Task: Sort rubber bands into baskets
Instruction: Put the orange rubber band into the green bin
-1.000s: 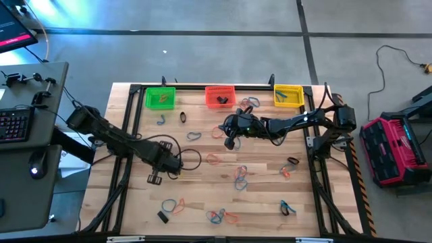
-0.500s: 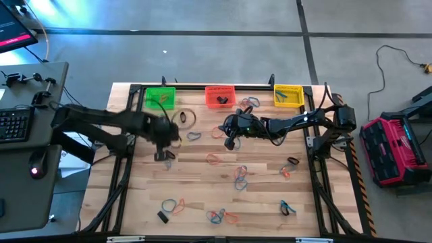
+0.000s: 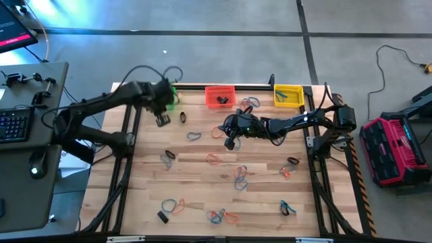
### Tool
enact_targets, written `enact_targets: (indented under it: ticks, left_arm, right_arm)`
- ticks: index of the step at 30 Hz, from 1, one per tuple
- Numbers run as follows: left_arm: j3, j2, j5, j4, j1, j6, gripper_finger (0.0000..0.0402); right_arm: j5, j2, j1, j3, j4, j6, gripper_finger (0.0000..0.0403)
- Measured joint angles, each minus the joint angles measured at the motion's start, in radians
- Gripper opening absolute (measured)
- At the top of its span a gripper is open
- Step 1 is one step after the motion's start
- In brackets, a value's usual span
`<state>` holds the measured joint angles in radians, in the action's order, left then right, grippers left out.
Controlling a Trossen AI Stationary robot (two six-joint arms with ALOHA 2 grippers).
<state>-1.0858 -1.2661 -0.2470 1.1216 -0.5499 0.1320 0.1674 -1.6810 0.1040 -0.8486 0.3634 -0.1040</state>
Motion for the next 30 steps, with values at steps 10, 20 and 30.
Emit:
enact_targets:
  ticks: [10,20,30]
  left_arm:
    - [-0.008,-0.192,-0.003,-0.057,-0.305,0.138,0.0]
    - [-0.008,-0.358,0.057,-0.229,-0.408,0.194,0.0]
    - [-0.007,-0.424,0.05,-0.27,-0.44,0.225,0.0006]
  right_arm:
    - [-0.004,0.0,0.0,0.0,0.0,0.0,0.0]
    - [-0.005,0.0,0.0,0.0,0.0,0.0,0.0]
    - [-0.006,0.0,0.0,0.0,0.0,0.0,0.0]
